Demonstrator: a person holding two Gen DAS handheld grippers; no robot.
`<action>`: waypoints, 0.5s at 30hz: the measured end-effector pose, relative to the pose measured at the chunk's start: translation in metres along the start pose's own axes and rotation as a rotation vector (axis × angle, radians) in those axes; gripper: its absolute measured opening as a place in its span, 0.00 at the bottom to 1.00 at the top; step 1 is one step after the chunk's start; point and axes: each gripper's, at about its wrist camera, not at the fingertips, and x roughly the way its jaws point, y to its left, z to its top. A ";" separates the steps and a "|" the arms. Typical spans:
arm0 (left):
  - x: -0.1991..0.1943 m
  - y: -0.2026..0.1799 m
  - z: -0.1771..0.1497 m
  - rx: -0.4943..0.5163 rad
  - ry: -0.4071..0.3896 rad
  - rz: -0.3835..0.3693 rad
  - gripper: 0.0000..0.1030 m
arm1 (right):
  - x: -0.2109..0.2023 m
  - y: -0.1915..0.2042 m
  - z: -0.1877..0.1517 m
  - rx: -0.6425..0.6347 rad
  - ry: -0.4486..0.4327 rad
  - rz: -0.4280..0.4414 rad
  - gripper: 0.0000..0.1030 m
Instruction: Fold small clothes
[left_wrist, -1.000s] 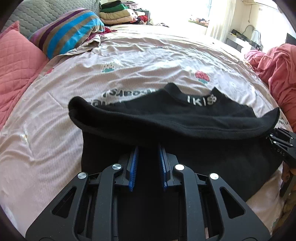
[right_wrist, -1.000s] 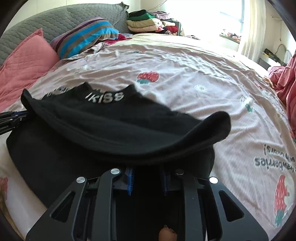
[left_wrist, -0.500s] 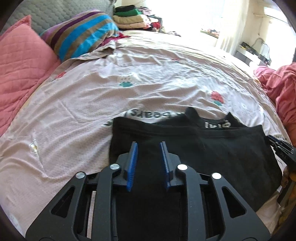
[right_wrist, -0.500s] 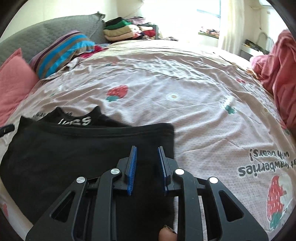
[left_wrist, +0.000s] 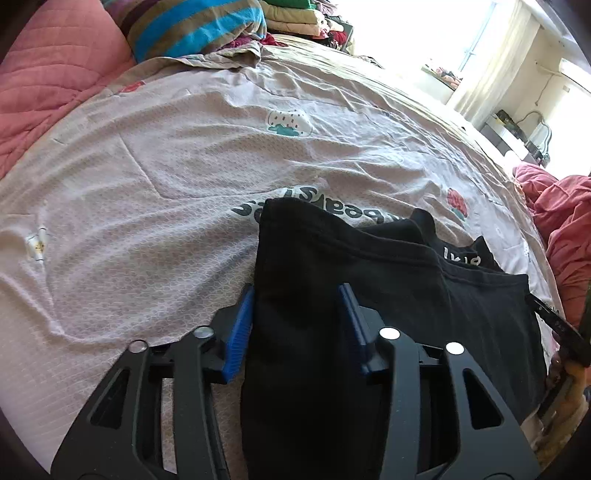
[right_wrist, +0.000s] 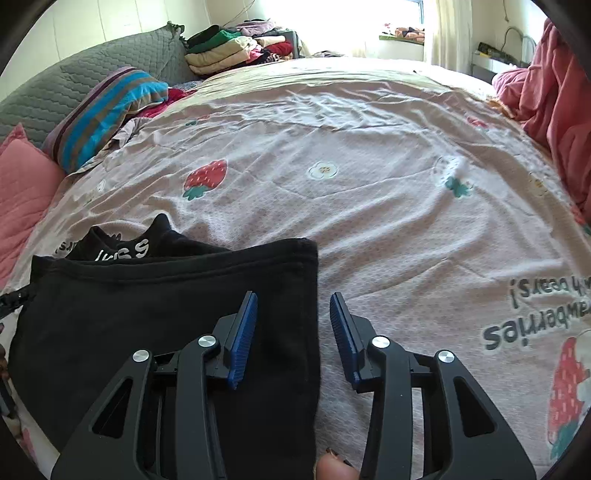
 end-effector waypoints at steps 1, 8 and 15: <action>0.000 -0.001 0.000 0.004 -0.004 0.004 0.21 | 0.000 0.001 -0.001 -0.001 0.001 0.019 0.20; -0.026 -0.010 0.007 0.029 -0.084 -0.015 0.03 | -0.031 0.008 0.004 -0.017 -0.119 0.023 0.06; -0.027 -0.019 0.018 0.057 -0.113 0.022 0.03 | -0.043 0.003 0.019 -0.004 -0.177 0.006 0.06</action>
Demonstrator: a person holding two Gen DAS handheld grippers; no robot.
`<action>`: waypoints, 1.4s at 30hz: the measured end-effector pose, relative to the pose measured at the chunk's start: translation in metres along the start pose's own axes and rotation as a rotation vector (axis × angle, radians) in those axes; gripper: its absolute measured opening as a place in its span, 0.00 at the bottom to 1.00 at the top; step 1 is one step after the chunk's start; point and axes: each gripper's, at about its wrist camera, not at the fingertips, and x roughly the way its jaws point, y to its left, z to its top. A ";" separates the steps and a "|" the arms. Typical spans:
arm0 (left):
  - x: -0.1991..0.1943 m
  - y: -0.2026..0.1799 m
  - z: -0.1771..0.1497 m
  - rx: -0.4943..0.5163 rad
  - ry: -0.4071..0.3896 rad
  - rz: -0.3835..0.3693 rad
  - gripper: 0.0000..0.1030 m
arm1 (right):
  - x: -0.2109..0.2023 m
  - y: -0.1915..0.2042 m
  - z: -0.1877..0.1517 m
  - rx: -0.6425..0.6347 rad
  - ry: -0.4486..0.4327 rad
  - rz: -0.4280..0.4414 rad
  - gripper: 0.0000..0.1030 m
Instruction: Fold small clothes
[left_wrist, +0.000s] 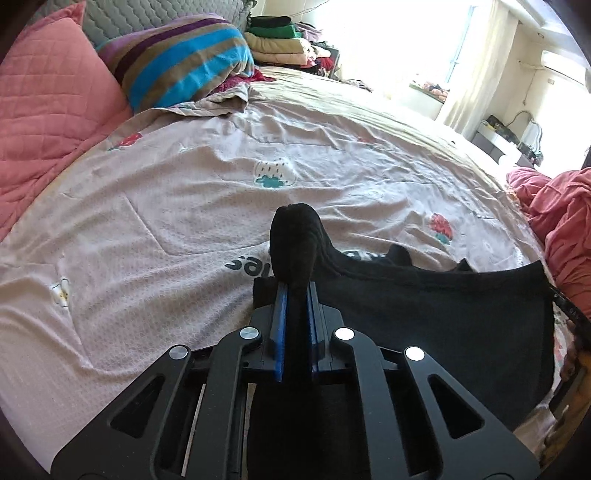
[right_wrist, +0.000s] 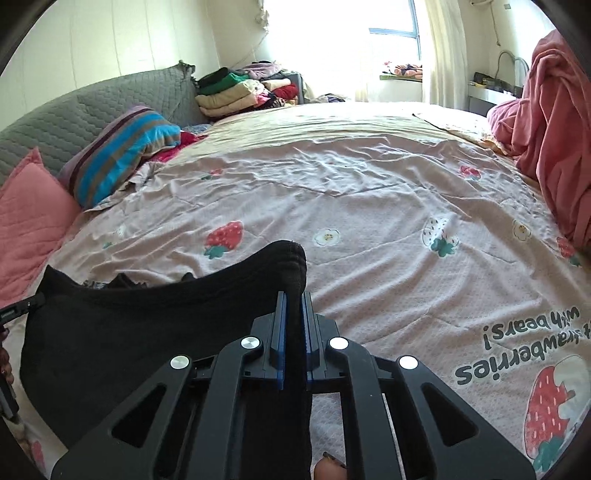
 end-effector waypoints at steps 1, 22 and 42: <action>0.003 0.001 -0.001 -0.003 0.007 0.005 0.03 | 0.004 -0.001 -0.002 0.000 0.010 -0.007 0.06; -0.024 -0.005 -0.028 0.032 -0.005 0.031 0.37 | -0.019 0.027 -0.041 -0.092 0.057 -0.044 0.40; -0.036 -0.042 -0.105 0.086 0.141 -0.104 0.50 | -0.046 0.069 -0.113 -0.177 0.218 0.033 0.57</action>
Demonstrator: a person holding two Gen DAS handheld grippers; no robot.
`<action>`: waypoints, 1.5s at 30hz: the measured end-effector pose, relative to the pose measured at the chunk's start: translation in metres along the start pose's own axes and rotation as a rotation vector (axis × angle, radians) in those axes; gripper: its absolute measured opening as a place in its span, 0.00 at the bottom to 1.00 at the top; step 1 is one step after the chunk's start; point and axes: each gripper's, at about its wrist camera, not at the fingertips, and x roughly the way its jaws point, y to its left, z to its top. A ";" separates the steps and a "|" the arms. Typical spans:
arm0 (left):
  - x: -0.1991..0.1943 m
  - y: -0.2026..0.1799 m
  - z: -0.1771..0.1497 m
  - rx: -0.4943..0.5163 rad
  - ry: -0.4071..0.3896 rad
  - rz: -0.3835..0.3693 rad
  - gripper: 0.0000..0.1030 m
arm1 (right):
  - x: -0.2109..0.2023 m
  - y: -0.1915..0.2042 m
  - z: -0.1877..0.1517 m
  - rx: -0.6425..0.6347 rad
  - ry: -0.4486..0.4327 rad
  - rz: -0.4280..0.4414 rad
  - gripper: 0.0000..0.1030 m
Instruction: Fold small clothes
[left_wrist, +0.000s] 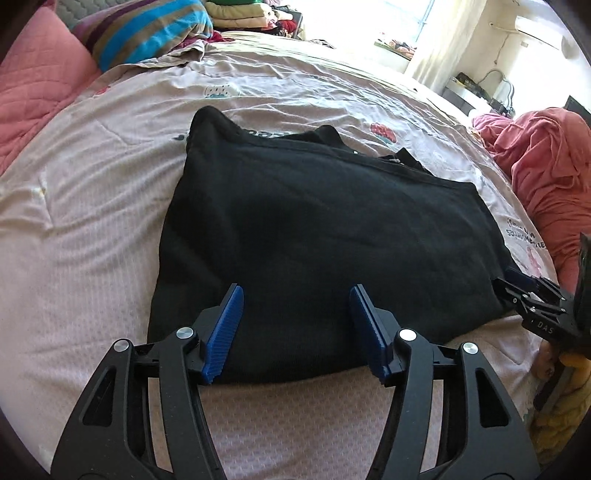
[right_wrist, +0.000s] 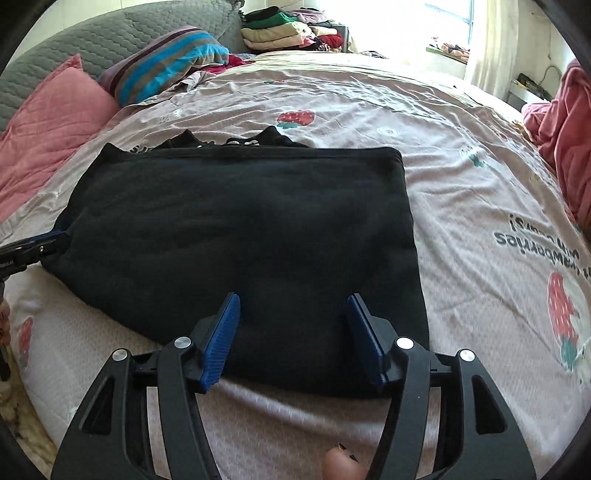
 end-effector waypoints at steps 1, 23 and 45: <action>-0.001 -0.001 -0.002 0.001 -0.002 0.003 0.50 | -0.001 0.000 -0.001 0.006 -0.001 0.001 0.57; -0.037 -0.009 -0.011 -0.029 -0.036 0.000 0.75 | -0.044 -0.014 -0.011 0.091 -0.076 0.048 0.91; -0.067 -0.003 -0.023 -0.037 -0.064 0.072 0.91 | -0.072 -0.001 -0.011 0.063 -0.138 0.064 0.94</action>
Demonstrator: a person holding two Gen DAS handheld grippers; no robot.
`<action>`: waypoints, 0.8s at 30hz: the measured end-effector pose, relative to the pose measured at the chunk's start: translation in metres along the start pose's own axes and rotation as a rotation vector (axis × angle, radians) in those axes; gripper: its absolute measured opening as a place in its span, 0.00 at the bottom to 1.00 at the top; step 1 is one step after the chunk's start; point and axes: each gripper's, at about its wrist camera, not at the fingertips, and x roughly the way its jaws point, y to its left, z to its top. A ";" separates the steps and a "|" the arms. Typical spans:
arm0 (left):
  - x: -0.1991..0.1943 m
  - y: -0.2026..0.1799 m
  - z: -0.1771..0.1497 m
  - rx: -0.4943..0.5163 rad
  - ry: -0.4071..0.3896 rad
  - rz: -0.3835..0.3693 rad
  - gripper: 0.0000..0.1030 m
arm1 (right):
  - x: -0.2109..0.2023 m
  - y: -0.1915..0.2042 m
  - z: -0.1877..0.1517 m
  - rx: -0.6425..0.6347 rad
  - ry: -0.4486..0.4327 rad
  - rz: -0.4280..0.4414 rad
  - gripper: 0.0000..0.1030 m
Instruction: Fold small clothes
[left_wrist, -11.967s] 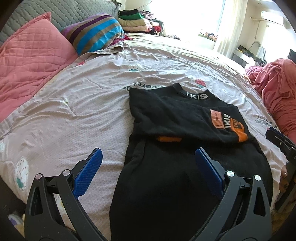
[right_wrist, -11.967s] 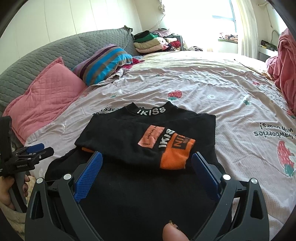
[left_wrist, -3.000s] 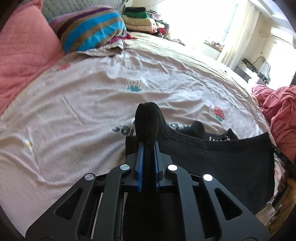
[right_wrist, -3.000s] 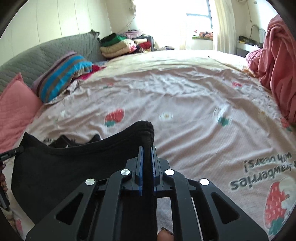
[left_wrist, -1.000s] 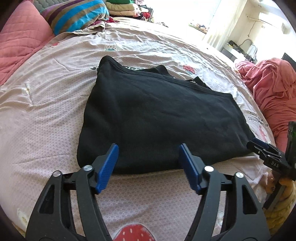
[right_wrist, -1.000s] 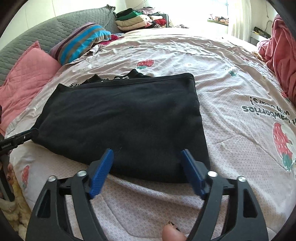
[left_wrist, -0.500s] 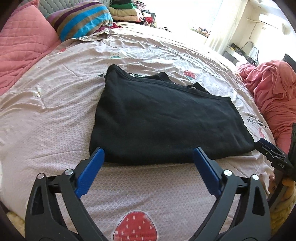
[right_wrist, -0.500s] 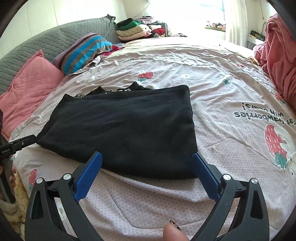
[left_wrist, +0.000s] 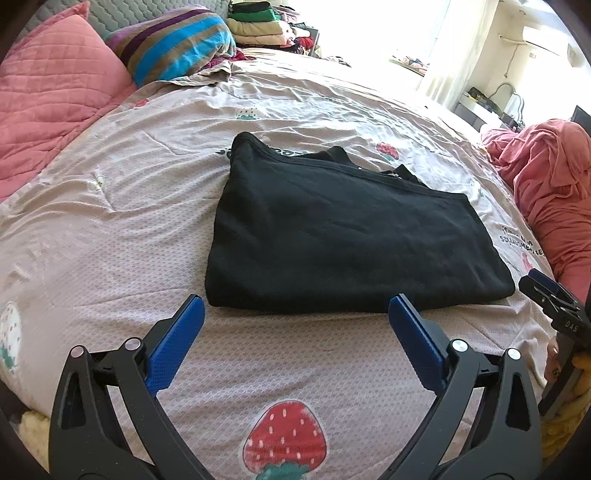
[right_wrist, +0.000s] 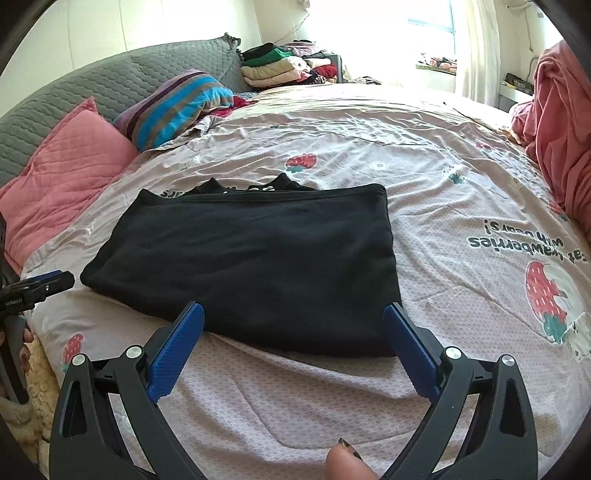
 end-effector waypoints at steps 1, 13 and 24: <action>-0.001 0.000 -0.001 0.000 0.000 0.002 0.91 | 0.000 0.001 0.000 -0.002 0.000 0.000 0.94; -0.015 0.010 -0.005 -0.019 -0.025 0.024 0.91 | -0.001 0.023 0.000 -0.047 0.001 0.025 0.94; -0.031 0.026 -0.008 -0.058 -0.060 0.045 0.91 | 0.003 0.053 0.005 -0.104 -0.002 0.058 0.94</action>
